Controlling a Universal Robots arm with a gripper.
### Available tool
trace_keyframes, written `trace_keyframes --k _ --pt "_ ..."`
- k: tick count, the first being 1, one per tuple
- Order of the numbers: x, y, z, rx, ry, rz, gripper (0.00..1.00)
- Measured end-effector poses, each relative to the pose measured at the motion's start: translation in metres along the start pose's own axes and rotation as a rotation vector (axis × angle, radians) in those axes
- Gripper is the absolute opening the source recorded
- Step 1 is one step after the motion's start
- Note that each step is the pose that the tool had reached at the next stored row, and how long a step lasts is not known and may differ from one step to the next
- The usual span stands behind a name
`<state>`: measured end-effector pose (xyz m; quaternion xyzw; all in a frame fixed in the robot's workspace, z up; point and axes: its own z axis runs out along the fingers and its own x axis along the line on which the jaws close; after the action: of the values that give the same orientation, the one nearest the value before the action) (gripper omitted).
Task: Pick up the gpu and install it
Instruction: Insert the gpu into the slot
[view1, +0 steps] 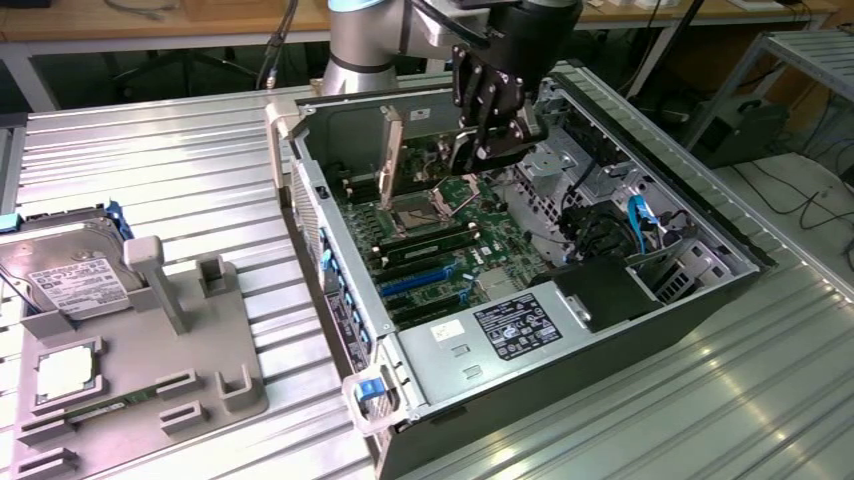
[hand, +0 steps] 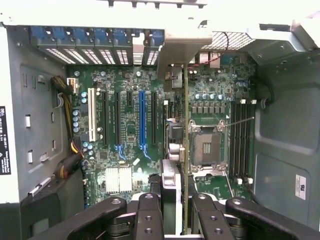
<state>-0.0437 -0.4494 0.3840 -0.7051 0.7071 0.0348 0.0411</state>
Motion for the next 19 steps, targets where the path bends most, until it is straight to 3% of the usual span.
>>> trace_keyframes --k 11,14,19 --pt "0.003 0.0004 0.0193 -0.0014 0.0 -0.001 0.28" --pt "0.004 0.004 0.0248 -0.0014 0.0 -0.002 0.28" --pt "0.007 0.0056 0.0288 -0.0016 0.0003 -0.002 0.28"
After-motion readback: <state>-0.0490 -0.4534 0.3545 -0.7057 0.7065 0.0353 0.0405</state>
